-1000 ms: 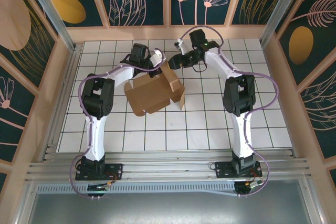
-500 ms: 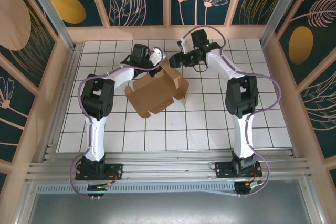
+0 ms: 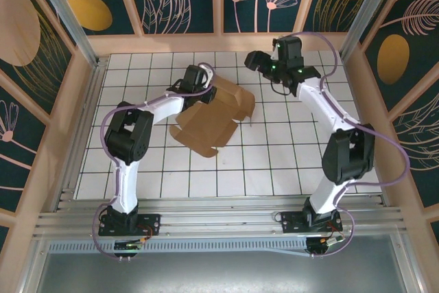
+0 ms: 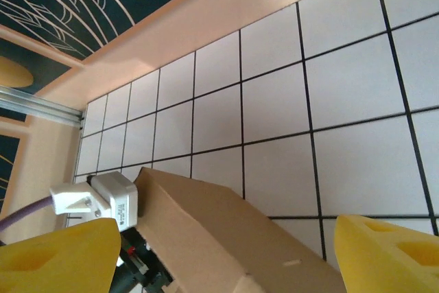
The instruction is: Fold the paper box
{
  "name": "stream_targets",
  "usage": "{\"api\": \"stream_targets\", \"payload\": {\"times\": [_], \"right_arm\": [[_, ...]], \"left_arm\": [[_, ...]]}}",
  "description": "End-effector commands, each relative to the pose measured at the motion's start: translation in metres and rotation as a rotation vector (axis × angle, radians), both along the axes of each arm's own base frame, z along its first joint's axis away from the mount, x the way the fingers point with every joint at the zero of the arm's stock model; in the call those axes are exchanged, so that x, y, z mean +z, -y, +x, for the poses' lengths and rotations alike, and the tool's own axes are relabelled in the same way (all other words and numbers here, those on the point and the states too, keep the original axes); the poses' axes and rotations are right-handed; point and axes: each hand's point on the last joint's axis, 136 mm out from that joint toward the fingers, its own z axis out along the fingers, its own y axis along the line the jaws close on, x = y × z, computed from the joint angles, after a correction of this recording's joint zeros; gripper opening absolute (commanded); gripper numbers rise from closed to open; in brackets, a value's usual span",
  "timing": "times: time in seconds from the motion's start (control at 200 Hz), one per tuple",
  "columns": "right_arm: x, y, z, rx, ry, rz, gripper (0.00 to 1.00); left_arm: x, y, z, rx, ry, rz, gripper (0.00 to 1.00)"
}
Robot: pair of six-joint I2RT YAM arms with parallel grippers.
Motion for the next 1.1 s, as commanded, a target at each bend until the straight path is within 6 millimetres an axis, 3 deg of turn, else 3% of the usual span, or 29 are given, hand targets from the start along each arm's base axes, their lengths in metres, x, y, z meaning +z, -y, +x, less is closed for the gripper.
{"api": "stream_targets", "payload": {"times": [0.0, 0.085, 0.17, 0.3, 0.385, 0.511, 0.526, 0.596, 0.656, 0.741, 0.756, 0.841, 0.971, 1.096], "right_arm": [[0.005, 0.007, -0.007, -0.099, 0.003, 0.039, 0.82], [0.005, 0.002, -0.016, -0.092, -0.002, 0.041, 0.82], [0.007, -0.003, -0.024, -0.097, 0.000, 0.045, 0.82], [0.005, -0.009, -0.030, -0.117, -0.020, 0.074, 0.83], [0.004, -0.015, -0.034, -0.123, -0.043, 0.098, 0.83], [0.001, -0.026, -0.042, -0.145, -0.068, 0.105, 0.82], [0.000, -0.026, -0.044, -0.151, -0.072, 0.105, 0.81], [-0.004, -0.030, -0.049, -0.171, -0.090, 0.101, 0.81], [-0.009, -0.033, -0.053, -0.186, -0.111, 0.103, 0.80], [-0.018, -0.045, -0.060, -0.184, -0.149, 0.139, 0.80], [-0.020, -0.047, -0.061, -0.184, -0.157, 0.144, 0.80], [-0.032, -0.049, -0.060, -0.220, -0.199, 0.141, 0.79], [-0.050, -0.038, -0.053, -0.296, -0.220, 0.086, 0.80], [-0.060, -0.045, -0.048, -0.277, -0.231, 0.086, 0.77]], "left_arm": [[0.032, -0.006, 0.001, 0.069, 0.053, -0.105, 0.46], [0.035, -0.005, -0.003, 0.045, 0.060, -0.109, 0.49], [0.042, -0.004, -0.009, 0.030, 0.069, -0.122, 0.60], [0.057, -0.007, -0.020, 0.021, 0.091, -0.156, 0.68], [0.071, -0.006, -0.033, -0.001, 0.095, -0.197, 0.78], [0.099, -0.006, -0.060, -0.037, 0.089, -0.278, 0.88], [0.114, -0.007, -0.064, -0.041, 0.107, -0.301, 0.88], [0.139, -0.010, -0.073, -0.025, 0.106, -0.366, 0.91], [0.152, -0.022, -0.065, 0.065, 0.065, -0.419, 0.94], [0.155, -0.039, -0.040, 0.157, -0.069, -0.498, 0.92], [0.146, -0.041, -0.033, 0.171, -0.102, -0.503, 0.91], [0.134, -0.048, -0.006, 0.193, -0.177, -0.538, 0.90], [0.123, -0.035, 0.016, 0.106, -0.227, -0.540, 0.92], [0.106, -0.027, 0.029, 0.076, -0.263, -0.517, 0.95]]}}
